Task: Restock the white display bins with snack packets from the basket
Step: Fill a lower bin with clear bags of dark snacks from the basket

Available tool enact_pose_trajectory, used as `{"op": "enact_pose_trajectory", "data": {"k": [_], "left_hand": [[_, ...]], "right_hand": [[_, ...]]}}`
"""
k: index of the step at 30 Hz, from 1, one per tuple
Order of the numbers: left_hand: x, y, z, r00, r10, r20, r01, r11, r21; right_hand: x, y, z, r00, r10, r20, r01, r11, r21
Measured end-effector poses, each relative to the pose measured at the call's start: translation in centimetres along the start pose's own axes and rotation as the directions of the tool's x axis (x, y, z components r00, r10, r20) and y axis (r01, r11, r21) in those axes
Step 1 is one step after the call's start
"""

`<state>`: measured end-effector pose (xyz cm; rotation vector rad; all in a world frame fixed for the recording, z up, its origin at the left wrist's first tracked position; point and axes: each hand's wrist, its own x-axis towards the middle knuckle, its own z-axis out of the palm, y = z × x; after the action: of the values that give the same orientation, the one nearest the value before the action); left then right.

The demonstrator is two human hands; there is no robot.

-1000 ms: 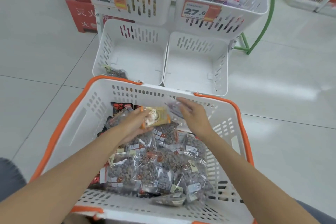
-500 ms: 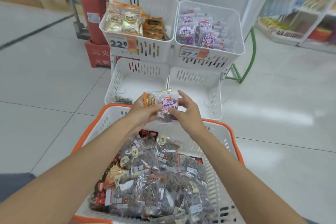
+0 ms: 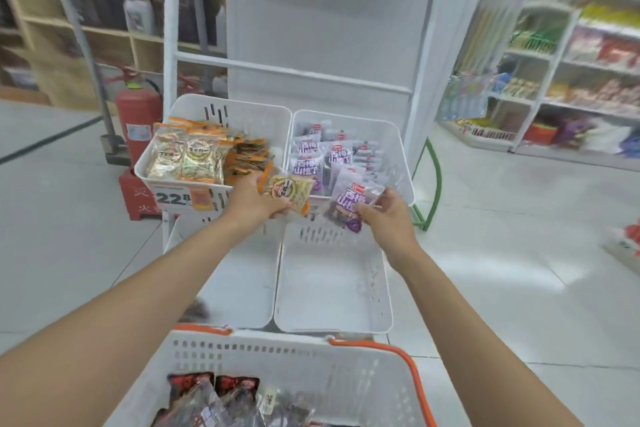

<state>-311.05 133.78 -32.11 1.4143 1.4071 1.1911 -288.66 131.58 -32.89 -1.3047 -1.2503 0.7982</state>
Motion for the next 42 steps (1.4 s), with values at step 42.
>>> {"op": "enact_pose_trajectory", "data": {"k": [42], "left_hand": [[5.5,-6.9,-14.2,0.936,0.299,-0.185,-0.131,0.785,0.606]], "right_hand": [[7.8,-5.2,18.5,0.917,-0.280,0.286,0.323,0.939,-0.117]]}}
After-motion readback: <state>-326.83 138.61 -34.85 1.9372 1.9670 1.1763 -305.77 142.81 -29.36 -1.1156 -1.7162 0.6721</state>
